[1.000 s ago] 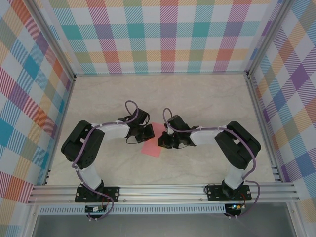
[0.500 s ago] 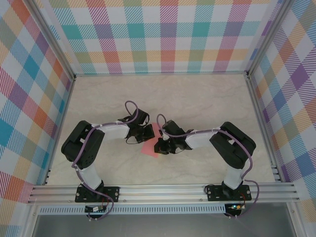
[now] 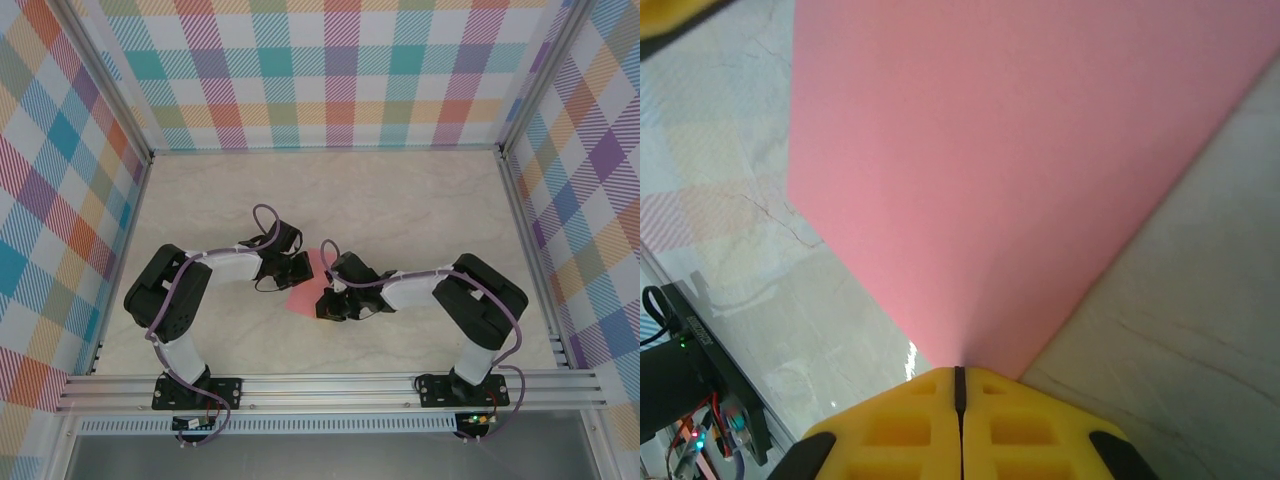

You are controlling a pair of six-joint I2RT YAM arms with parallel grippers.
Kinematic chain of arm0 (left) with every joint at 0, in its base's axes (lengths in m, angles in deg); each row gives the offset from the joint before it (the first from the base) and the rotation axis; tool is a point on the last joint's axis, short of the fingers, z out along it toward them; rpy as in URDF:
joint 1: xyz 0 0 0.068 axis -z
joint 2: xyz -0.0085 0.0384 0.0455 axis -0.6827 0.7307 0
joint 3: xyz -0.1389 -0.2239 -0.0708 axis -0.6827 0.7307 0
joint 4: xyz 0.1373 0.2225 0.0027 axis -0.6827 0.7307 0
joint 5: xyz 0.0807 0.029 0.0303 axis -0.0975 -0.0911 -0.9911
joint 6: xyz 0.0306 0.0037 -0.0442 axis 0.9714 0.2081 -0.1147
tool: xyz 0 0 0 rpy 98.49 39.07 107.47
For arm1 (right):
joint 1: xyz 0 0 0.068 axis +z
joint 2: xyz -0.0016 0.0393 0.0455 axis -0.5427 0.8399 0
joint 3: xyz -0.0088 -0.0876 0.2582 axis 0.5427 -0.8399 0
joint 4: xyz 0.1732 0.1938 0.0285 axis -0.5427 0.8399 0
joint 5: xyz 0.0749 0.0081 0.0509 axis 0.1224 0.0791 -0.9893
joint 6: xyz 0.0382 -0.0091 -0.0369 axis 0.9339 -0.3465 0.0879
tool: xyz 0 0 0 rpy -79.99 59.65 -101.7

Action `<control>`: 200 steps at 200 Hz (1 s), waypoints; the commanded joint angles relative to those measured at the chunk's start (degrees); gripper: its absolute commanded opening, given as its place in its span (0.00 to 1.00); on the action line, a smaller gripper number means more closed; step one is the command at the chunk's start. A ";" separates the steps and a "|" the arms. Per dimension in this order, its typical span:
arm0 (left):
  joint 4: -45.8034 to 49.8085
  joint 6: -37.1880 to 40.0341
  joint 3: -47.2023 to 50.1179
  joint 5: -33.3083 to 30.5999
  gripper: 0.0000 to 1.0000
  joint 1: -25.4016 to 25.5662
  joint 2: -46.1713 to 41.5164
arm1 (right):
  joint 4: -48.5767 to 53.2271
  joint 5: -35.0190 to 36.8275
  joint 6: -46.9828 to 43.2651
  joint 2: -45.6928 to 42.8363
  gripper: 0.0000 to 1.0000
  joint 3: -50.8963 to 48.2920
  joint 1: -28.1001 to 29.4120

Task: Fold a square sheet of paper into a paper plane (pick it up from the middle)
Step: Fold the square sheet of paper in half at the center of the table, then fold the triangle a second time at the center of the table.

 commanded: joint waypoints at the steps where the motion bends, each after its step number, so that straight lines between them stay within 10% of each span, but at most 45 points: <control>1: 4.10 0.86 0.56 -1.50 0.00 -0.53 0.84 | 6.47 1.31 -0.90 -2.47 0.06 -0.76 0.86; 34: 5.85 1.71 -2.11 0.27 0.03 -0.71 -2.62 | 12.24 6.84 -2.66 -6.47 0.07 2.53 0.85; 98: 14.18 1.72 -0.38 -3.92 0.38 -5.49 -13.91 | 22.86 24.57 -0.10 -4.31 0.23 14.03 0.24; 200: 13.76 3.31 9.87 4.57 0.62 -9.95 -19.84 | 30.06 27.65 0.15 11.04 0.34 29.04 -5.56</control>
